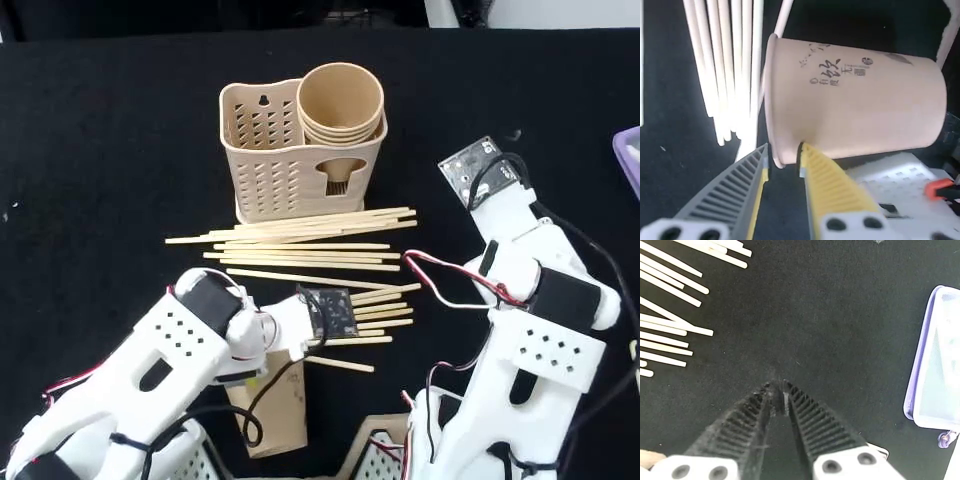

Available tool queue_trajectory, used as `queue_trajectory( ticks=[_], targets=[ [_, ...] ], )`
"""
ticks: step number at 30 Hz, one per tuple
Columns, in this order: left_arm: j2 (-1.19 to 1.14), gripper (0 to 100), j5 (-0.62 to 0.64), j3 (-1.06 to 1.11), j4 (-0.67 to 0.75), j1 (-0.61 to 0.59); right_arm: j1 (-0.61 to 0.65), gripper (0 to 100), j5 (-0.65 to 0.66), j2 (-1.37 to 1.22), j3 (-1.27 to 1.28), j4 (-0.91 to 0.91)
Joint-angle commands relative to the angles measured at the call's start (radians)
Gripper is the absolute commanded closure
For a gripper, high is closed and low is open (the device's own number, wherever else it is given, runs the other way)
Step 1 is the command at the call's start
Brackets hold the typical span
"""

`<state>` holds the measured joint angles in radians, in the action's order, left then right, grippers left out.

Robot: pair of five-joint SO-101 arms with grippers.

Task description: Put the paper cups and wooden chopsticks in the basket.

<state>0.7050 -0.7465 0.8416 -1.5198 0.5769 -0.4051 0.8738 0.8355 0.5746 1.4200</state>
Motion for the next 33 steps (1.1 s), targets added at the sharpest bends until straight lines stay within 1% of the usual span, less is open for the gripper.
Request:
queue_trajectory(
  ticks=[1, 4, 7, 13, 16, 17, 20, 21, 24, 27, 30, 33],
  targets=[
    [0.002, 90, 0.074, -0.128, -0.098, 0.001, 0.012, 98.7, -0.009, 0.028, -0.004, -0.02],
    [0.002, 91, 0.13, -0.243, -0.18, -0.005, 0.012, 98.7, -0.009, 0.028, -0.004, -0.018],
    [0.002, 91, 0.178, -0.318, -0.215, -0.007, 0.012, 98.7, -0.009, 0.028, -0.004, -0.017],
    [0.002, 91, 0.241, -0.326, -0.219, -0.007, 0.008, 98.7, -0.009, 0.028, -0.002, -0.015],
    [-0.009, 88, 0.196, -0.254, -0.18, -0.016, 0.011, 98.7, -0.005, 0.028, 0.015, -0.015],
    [-0.009, 85, 0.183, -0.226, -0.149, -0.031, 0.011, 98.7, -0.005, 0.028, 0.022, -0.015],
    [-0.009, 69, 0.17, -0.17, -0.072, -0.102, 0.011, 98.7, -0.003, 0.028, 0.041, -0.021],
    [-0.003, 66, 0.155, -0.157, -0.054, -0.13, 0.011, 98.7, -0.003, 0.028, 0.045, -0.021],
    [0.0, 68, 0.032, -0.163, -0.023, -0.217, 0.012, 98.7, -0.003, 0.028, 0.047, -0.021],
    [-0.009, 68, -0.064, -0.177, -0.017, -0.257, 0.017, 98.7, -0.003, 0.028, 0.045, -0.021],
    [-0.011, 68, -0.094, -0.159, 0.012, -0.249, 0.037, 98.7, -0.006, 0.028, 0.05, -0.021],
    [-0.011, 68, -0.094, -0.114, 0.034, -0.206, 0.054, 98.7, -0.009, 0.028, 0.05, -0.02]
  ],
)
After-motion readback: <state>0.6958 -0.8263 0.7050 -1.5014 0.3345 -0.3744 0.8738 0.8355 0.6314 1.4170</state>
